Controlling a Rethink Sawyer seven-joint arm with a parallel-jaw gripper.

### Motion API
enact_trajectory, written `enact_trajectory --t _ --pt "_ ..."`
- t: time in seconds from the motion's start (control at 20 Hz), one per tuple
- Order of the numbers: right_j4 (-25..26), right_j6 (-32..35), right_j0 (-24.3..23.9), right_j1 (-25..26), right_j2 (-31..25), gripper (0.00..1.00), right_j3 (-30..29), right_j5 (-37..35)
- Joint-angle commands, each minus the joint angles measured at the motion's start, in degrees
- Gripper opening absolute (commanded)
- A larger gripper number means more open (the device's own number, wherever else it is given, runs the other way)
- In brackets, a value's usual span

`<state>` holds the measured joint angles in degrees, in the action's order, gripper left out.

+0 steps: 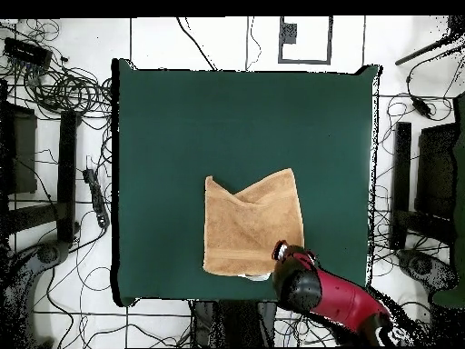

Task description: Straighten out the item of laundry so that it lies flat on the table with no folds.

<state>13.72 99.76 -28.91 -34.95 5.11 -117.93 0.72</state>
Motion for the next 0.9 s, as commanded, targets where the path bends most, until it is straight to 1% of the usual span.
enact_trajectory --t 0.05,0.15,0.65,0.9 --pt "-4.3 9.6 4.4 4.8 -7.3 1.0 7.9 1.3" --pt "-4.4 9.8 4.8 4.9 -7.2 1.0 8.4 1.4" --pt "-3.7 8.8 3.6 5.7 -10.1 1.0 11.7 0.1" --pt "-4.2 9.1 4.1 6.2 -10.1 1.0 13.4 -0.7"
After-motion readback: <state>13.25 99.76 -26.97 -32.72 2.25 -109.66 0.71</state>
